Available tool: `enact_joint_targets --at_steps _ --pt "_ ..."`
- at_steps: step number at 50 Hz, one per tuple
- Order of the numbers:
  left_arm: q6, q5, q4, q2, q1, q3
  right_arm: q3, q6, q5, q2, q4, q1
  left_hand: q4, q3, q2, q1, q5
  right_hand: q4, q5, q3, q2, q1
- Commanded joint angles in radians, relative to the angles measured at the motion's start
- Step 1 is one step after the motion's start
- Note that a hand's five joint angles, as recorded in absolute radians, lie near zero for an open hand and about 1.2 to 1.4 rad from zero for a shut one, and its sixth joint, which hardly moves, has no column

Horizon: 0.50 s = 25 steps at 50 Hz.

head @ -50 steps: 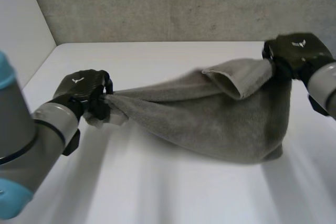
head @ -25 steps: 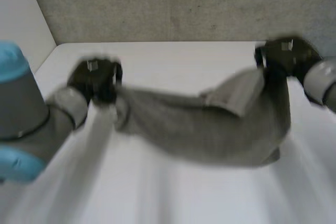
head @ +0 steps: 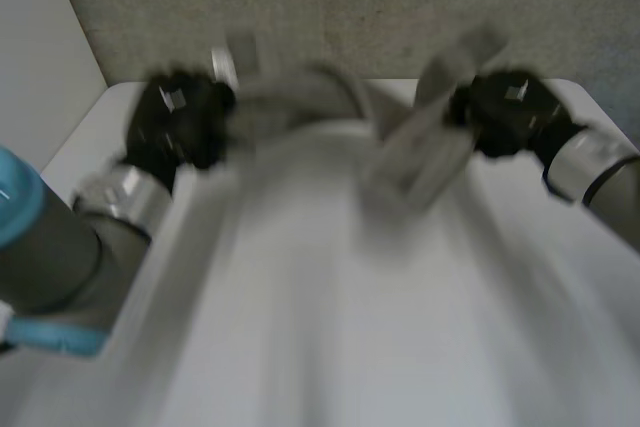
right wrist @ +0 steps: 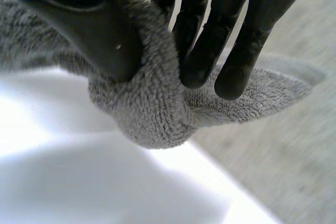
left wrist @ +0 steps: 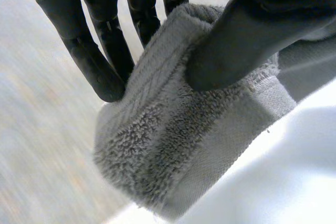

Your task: Fold the towel.

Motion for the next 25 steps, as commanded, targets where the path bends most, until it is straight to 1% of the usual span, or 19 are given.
enact_joint_targets --at_steps 1,2,3,4,5,6,7,9,10,12,16,18,21,23,24,25 --pt "0.154 0.042 0.005 -0.113 0.001 -0.179 0.105 -0.242 0.008 0.167 0.034 -0.006 -0.417 -0.433 -0.416 -0.414 -0.596 -0.459 -0.456 -0.462 -0.454 -0.445" --pt "0.189 0.043 -0.003 -0.113 0.002 -0.209 0.107 -0.256 0.015 0.181 0.060 -0.010 -0.576 -0.593 -0.576 -0.574 -0.756 -0.530 -0.527 -0.532 -0.525 -0.515" --pt "0.215 0.042 -0.006 -0.110 0.005 -0.229 0.107 -0.256 0.016 0.181 0.060 -0.010 -0.741 -0.757 -0.740 -0.738 -0.921 -0.531 -0.527 -0.533 -0.525 -0.516" --pt "0.215 0.042 -0.006 -0.110 0.005 -0.229 0.101 -0.262 0.028 0.186 0.102 -0.013 -0.743 -0.759 -0.742 -0.740 -0.922 -0.645 -0.642 -0.648 -0.640 -0.631" --pt "0.235 0.042 -0.008 -0.107 0.001 -0.249 0.093 -0.261 0.042 0.180 0.149 -0.019 -0.899 -0.916 -0.899 -0.897 -1.079 -0.735 -0.732 -0.738 -0.730 -0.721" --pt "0.242 0.040 -0.020 -0.086 0.001 -0.259 0.086 -0.262 0.051 0.165 0.178 -0.022 -0.971 -0.987 -0.970 -0.968 -1.151 -0.757 -0.753 -0.759 -0.751 -0.742" --pt "0.243 0.040 -0.020 -0.086 0.001 -0.259 0.086 -0.262 0.051 0.164 0.179 -0.022 -0.971 -0.988 -0.971 -0.969 -1.151 -0.757 -0.753 -0.759 -0.752 -0.742" --pt "0.238 0.040 -0.076 0.003 0.001 -0.257 0.084 -0.261 0.057 0.091 0.218 -0.019 -1.044 -1.061 -1.044 -1.042 -1.224 -0.824 -0.820 -0.826 -0.819 -0.809" --pt "0.238 0.040 -0.077 0.003 0.001 -0.257 0.084 -0.261 0.057 0.091 0.218 -0.019 -1.045 -1.061 -1.044 -1.042 -1.225 -0.824 -0.821 -0.827 -0.819 -0.810" --pt "0.233 0.040 -0.139 0.063 0.001 -0.237 0.096 -0.270 0.057 0.030 0.226 -0.015 -1.141 -1.158 -1.140 -1.139 -1.321 -0.851 -0.847 -0.853 -0.845 -0.836" --pt "0.226 0.040 -0.175 0.104 0.002 -0.210 0.121 -0.269 0.039 -0.026 0.226 -0.006 -1.168 -1.185 -1.167 -1.165 -1.348 -0.851 -0.847 -0.853 -0.845 -0.836" --pt "0.220 0.040 -0.179 0.122 0.005 -0.194 0.158 -0.278 0.031 -0.099 0.209 0.011 -1.168 -1.185 -1.167 -1.165 -1.348 -0.839 -0.836 -0.841 -0.834 -0.824" --pt "0.197 0.040 -0.178 0.126 0.014 -0.170 0.168 -0.284 0.023 -0.126 0.198 0.034 -1.159 -1.176 -1.159 -1.157 -1.339 -0.833 -0.830 -0.835 -0.828 -0.819" --pt "0.177 0.033 -0.178 0.125 0.019 -0.150 0.164 -0.311 0.014 -0.113 0.165 0.105 -1.151 -1.167 -1.150 -1.148 -1.330 -0.827 -0.824 -0.830 -0.822 -0.813" --pt "0.151 0.030 -0.182 0.119 0.022 -0.128 0.164 -0.312 0.014 -0.113 0.165 0.105 -1.139 -1.155 -1.138 -1.136 -1.319 -0.827 -0.824 -0.830 -0.822 -0.813" --pt "0.119 0.028 -0.187 0.103 0.027 -0.105 0.158 -0.333 0.016 -0.094 0.151 0.137 -1.127 -1.144 -1.126 -1.124 -1.307 -0.822 -0.818 -0.824 -0.816 -0.807"
